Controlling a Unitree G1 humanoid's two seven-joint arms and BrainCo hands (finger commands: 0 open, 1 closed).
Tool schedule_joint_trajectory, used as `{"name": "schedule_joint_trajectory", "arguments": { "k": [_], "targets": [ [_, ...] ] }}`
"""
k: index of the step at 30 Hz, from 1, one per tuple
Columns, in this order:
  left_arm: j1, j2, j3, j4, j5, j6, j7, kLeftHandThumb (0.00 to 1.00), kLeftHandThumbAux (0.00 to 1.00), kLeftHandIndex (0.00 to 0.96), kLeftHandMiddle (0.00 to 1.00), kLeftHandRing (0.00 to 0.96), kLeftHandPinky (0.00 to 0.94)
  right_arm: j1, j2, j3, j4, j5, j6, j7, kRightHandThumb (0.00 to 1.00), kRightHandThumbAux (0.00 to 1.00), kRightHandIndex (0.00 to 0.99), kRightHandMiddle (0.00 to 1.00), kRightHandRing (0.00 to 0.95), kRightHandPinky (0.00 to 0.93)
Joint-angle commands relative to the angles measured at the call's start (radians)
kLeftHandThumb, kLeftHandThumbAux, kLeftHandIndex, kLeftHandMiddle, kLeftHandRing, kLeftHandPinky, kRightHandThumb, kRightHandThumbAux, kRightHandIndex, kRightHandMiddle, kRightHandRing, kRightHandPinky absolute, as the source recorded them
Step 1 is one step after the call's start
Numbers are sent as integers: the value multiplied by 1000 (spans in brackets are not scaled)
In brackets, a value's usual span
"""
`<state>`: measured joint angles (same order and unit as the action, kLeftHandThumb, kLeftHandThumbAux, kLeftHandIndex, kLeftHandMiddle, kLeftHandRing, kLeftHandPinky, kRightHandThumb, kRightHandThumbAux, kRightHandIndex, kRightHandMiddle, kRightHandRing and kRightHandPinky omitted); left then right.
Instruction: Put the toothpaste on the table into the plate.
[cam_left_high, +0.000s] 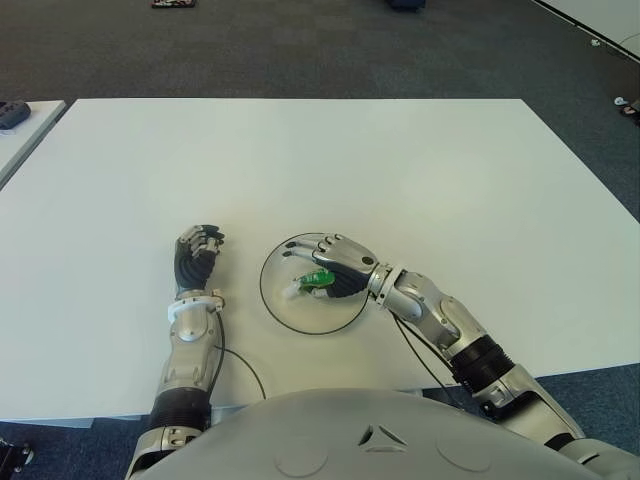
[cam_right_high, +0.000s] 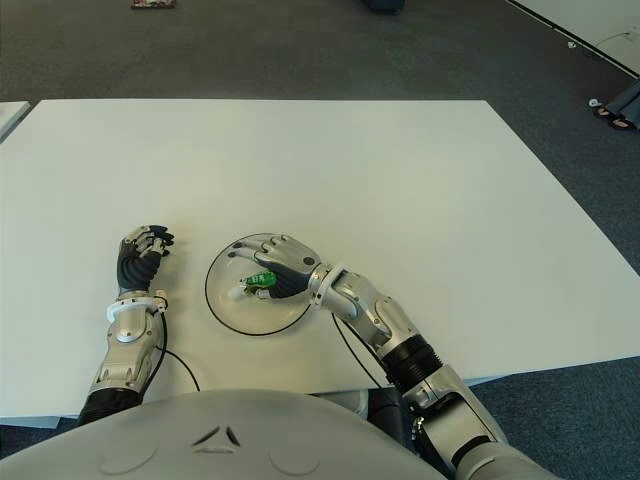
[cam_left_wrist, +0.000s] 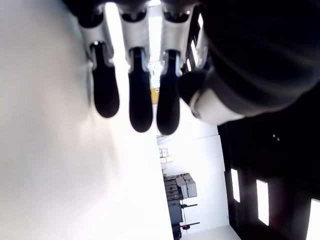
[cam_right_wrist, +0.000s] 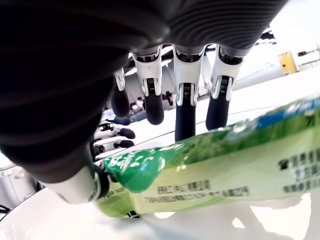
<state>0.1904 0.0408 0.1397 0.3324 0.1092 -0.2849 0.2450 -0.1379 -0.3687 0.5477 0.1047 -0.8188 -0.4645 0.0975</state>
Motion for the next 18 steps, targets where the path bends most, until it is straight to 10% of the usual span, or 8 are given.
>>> {"name": "schedule_joint_trajectory", "arguments": {
  "k": [1, 18],
  "targets": [
    [26, -20, 3, 39, -20, 59, -5, 702, 722, 428, 478, 485, 479, -14, -3, -2, -6, -8, -6, -19, 329, 715, 87, 66, 66, 94],
    [16, 5, -15, 83, -6, -13, -19, 703, 720, 429, 499, 512, 504, -2, 3, -15, -13, 73, -32, -30, 234, 587, 1, 0, 0, 13]
  ]
}}
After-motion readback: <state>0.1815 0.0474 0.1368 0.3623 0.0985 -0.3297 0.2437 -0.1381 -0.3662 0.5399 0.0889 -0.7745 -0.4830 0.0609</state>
